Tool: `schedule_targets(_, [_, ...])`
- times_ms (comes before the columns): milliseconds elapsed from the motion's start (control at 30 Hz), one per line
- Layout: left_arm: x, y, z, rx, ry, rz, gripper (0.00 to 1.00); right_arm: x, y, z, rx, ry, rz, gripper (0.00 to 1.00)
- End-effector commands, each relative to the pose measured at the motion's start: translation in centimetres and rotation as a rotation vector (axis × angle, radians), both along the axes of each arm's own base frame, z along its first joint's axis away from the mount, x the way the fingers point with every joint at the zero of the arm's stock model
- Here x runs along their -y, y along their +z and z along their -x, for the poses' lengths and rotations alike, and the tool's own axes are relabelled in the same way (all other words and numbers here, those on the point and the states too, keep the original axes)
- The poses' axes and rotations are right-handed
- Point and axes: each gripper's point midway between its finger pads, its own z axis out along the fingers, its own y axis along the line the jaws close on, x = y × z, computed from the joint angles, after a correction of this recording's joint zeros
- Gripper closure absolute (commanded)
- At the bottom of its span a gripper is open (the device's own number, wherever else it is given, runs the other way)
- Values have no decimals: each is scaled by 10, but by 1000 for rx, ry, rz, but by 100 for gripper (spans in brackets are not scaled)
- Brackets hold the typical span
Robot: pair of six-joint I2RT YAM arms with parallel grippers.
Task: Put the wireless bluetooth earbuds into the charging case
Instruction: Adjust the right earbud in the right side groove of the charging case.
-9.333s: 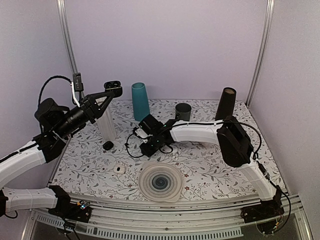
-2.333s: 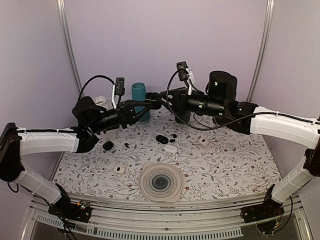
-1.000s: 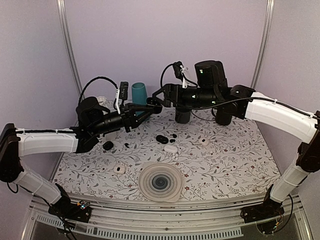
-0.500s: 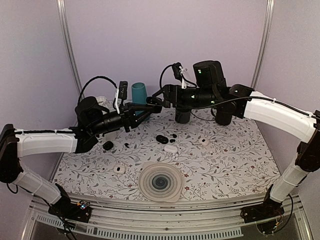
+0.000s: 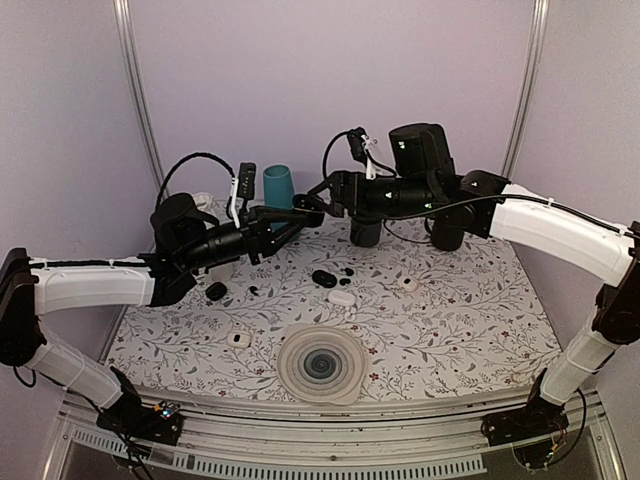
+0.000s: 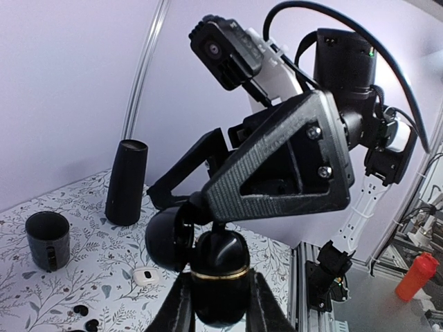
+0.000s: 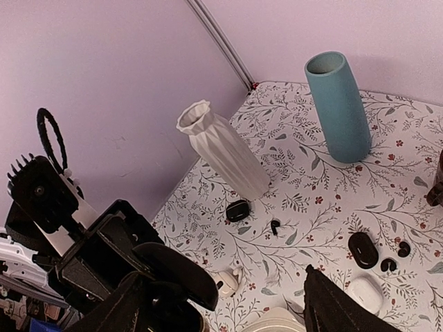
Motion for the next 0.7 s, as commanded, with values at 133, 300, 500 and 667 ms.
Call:
schedule_targets(133, [-4,25,9,62,5,48,100,16,9,-1,14,-39,-16,24])
schedule_targets(300, [-4,27,12,70,-8,54,100,15,7,-1,10,-35,-15,24])
schedule_targets(500, [-5,27,13,78,-7,55,100,12,9,2,6,-14,-30,24])
schedule_targets(667, [-3,24,11,70,-6,53,100,7,24,13,42,56,-80,23])
